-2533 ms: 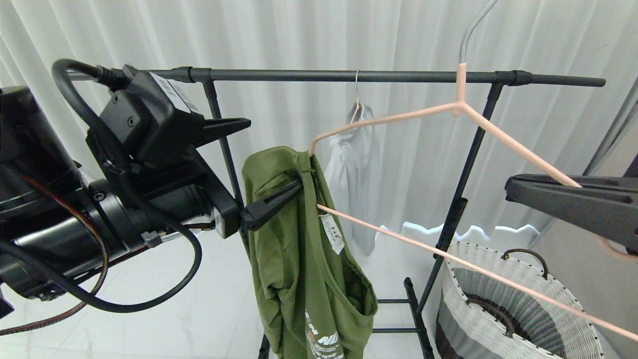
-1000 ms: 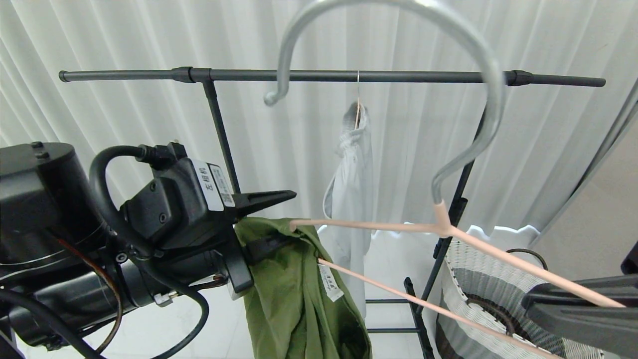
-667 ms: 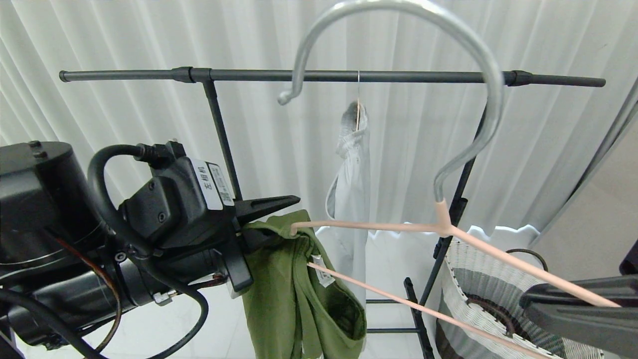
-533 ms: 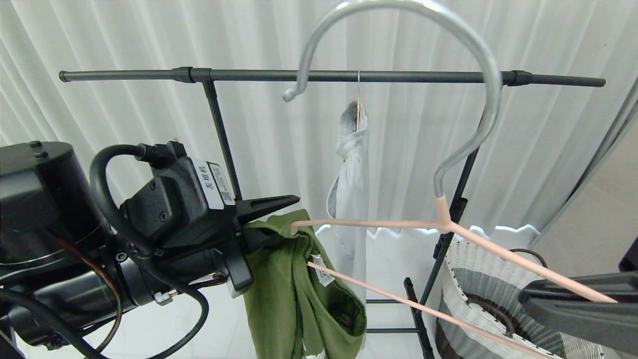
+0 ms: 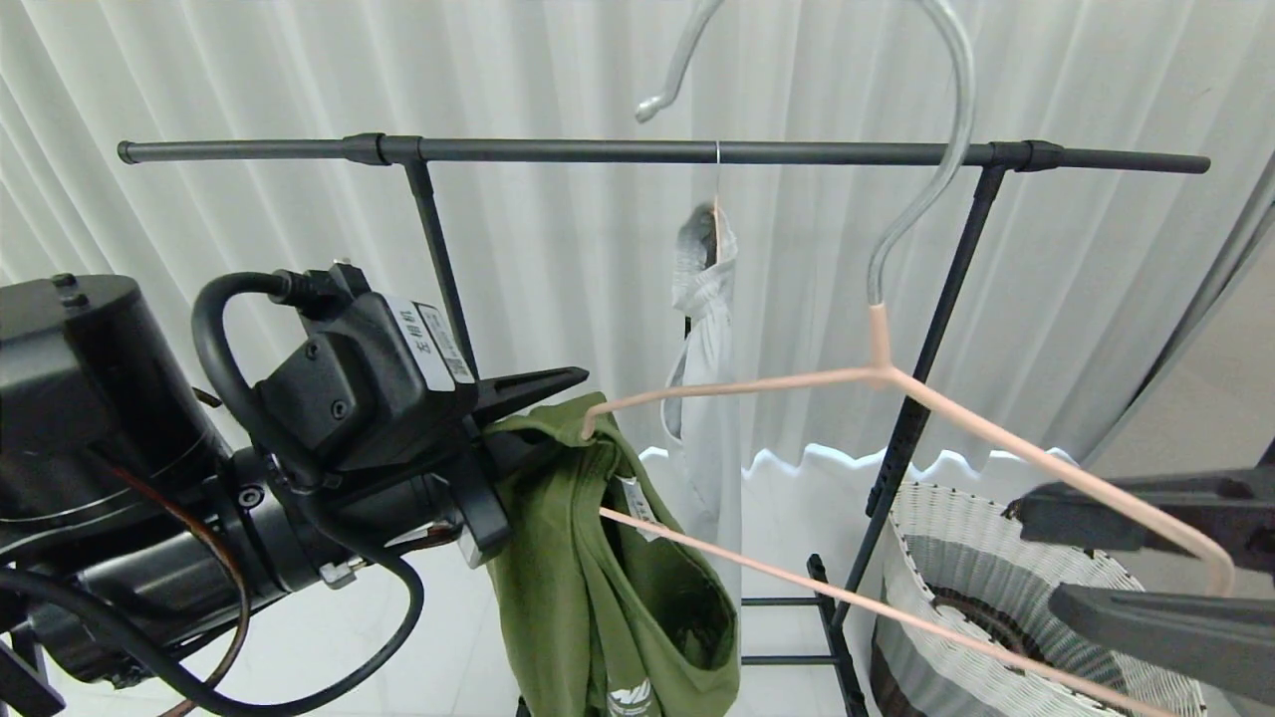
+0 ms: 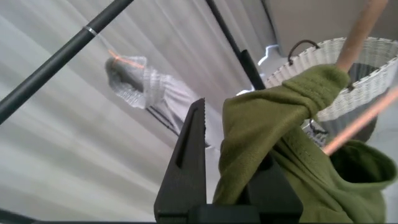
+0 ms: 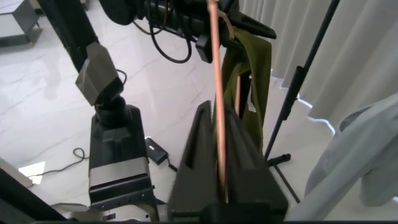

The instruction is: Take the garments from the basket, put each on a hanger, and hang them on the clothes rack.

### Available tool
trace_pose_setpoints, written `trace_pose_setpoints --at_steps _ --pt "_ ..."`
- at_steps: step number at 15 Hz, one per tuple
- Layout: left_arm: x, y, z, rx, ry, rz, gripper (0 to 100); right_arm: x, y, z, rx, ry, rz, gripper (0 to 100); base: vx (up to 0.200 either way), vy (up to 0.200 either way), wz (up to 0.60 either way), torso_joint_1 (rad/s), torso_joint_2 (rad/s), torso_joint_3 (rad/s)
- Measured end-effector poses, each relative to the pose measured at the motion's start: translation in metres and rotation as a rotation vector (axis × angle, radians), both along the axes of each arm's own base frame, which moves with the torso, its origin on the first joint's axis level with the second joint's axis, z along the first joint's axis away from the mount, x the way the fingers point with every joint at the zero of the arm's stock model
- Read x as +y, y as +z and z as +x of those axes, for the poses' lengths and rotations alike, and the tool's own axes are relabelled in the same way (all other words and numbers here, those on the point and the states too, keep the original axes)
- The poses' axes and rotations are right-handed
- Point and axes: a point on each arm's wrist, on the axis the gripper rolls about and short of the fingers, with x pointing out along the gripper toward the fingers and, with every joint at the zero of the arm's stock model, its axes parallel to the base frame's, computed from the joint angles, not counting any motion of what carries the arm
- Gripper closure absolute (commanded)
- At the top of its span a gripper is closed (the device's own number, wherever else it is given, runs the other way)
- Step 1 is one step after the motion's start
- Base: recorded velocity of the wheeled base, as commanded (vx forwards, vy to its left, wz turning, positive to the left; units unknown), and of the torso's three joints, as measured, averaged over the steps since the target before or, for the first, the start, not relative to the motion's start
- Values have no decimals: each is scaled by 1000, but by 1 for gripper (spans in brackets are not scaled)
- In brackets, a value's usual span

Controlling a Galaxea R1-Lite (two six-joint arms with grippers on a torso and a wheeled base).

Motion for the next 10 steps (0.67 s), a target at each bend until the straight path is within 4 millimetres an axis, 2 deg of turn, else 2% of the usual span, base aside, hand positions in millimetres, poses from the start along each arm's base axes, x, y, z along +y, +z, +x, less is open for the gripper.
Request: trace_pose_setpoints --at_steps 7,10 --pt "11 -12 13 29 194 39 100 -17 7 25 -38 -210 15 0 0 0 0 0 0 0" --pt "18 -21 20 41 388 83 100 -27 9 39 -63 -327 20 0 0 0 0 0 0 0"
